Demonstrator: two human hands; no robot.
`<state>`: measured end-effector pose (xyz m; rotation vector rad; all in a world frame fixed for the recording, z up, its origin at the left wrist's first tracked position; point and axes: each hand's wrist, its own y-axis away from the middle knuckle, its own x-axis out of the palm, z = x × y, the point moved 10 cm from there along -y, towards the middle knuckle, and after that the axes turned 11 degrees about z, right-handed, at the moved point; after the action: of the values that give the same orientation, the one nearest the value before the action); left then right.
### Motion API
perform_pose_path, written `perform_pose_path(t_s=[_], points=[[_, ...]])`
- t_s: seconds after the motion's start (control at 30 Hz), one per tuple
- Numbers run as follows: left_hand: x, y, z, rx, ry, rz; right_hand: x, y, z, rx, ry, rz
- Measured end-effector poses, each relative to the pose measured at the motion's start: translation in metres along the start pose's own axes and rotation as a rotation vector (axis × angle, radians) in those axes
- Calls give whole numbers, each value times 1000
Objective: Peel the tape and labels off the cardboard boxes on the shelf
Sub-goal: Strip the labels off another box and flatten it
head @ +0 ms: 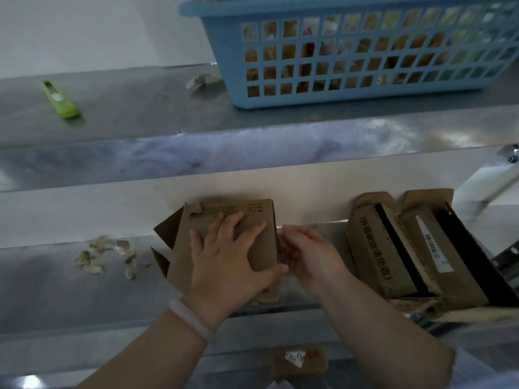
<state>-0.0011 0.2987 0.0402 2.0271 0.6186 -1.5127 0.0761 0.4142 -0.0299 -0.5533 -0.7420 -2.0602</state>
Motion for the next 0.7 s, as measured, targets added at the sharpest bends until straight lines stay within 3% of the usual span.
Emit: perform_pose_path(t_s=[0.2, 0.33, 0.47, 0.7], points=[[-4, 1, -1, -19, -20, -45, 1, -3, 1, -33, -24, -23], [-26, 14, 3, -2, 158, -126, 28, 3, 23, -133, -12, 69], [-49, 28, 17, 65, 404, -269, 68, 10, 55, -230, 255, 186], [-34, 31, 34, 166, 635, -245, 107, 13, 56, -238, 705, 301]])
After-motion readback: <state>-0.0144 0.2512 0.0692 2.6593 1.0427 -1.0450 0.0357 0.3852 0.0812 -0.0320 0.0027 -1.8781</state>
